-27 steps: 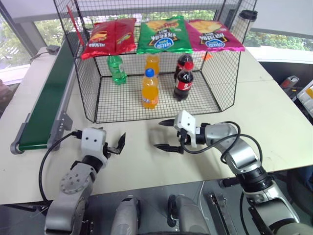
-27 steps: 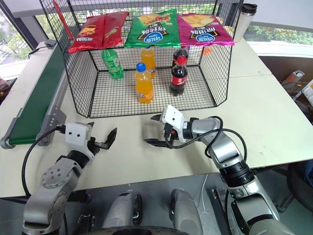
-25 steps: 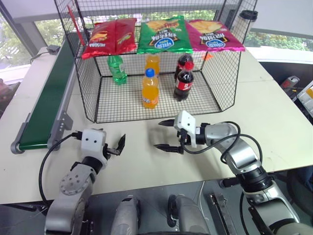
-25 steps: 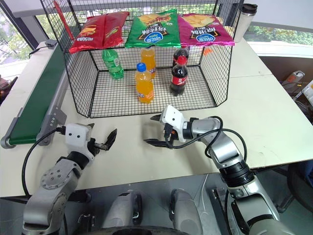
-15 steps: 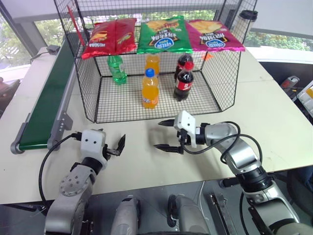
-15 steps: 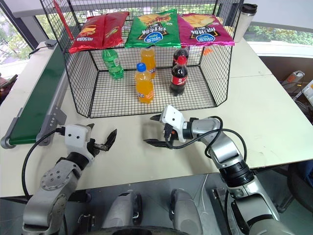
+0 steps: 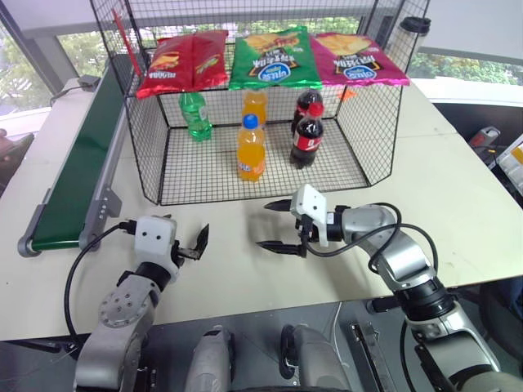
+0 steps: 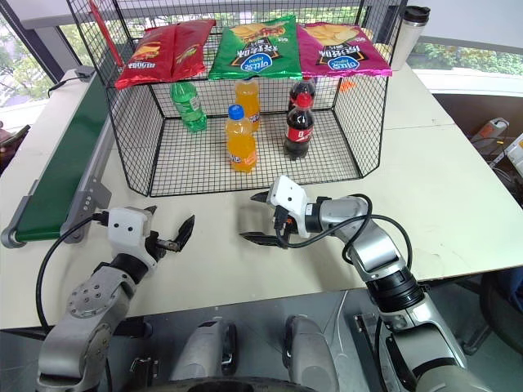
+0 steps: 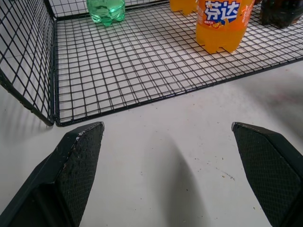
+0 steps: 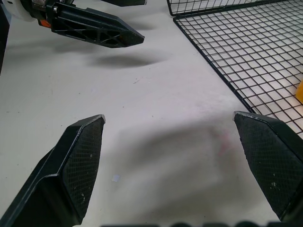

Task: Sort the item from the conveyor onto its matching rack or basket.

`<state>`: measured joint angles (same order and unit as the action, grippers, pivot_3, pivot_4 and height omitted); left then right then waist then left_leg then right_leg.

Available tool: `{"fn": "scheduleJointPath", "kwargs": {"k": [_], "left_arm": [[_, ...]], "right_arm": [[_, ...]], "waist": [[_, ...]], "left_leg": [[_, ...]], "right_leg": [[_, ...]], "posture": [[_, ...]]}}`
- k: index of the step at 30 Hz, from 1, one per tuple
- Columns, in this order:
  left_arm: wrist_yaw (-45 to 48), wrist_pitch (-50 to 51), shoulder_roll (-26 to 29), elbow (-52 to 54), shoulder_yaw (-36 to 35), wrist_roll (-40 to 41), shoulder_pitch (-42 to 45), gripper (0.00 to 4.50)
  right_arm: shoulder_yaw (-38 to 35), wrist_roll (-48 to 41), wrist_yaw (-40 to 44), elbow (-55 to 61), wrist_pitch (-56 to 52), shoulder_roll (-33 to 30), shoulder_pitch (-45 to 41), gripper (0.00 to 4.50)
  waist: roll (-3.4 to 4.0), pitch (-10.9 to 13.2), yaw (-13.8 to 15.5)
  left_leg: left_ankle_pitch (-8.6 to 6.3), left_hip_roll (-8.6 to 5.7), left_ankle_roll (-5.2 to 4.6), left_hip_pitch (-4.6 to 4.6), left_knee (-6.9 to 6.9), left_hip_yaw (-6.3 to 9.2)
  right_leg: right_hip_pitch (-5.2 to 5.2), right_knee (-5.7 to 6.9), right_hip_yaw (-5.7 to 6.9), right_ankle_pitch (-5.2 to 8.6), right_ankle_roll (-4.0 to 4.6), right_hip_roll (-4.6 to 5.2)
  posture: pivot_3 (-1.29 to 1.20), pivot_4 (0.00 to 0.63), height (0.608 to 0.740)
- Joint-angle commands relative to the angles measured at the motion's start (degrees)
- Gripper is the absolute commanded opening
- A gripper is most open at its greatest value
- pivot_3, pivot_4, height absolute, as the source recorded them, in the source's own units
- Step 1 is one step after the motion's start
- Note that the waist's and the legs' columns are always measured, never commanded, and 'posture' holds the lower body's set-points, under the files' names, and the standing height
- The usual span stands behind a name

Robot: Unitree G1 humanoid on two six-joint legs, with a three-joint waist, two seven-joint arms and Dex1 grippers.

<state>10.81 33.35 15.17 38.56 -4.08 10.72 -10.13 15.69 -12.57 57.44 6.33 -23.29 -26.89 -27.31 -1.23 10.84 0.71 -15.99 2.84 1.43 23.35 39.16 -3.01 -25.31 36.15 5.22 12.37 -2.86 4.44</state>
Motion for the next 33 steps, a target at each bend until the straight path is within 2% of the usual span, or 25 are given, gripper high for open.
{"fn": "scheduleJointPath", "kwargs": {"k": [1,33], "left_arm": [[-0.2,-0.8,0.3,2.5,-0.7,-0.1,0.1,4.48],[-0.4,-0.8,0.3,2.4,-0.6,-0.4,0.3,4.48]], "right_arm": [[-0.5,-1.0,0.2,1.6,0.1,0.2,-0.6,4.5],[-0.6,-1.1,0.2,2.0,0.1,0.3,-0.6,4.5]], "waist": [[0.0,0.0,0.0],[0.0,0.0,0.0]], "left_leg": [[0.0,0.0,0.0,0.0,0.0,0.0],[0.0,0.0,0.0,0.0,0.0,0.0]], "right_leg": [[0.0,0.0,0.0,0.0,0.0,0.0],[0.0,0.0,0.0,0.0,0.01,0.0]], "posture": [[0.0,0.15,0.74],[0.0,0.15,0.74]]}}
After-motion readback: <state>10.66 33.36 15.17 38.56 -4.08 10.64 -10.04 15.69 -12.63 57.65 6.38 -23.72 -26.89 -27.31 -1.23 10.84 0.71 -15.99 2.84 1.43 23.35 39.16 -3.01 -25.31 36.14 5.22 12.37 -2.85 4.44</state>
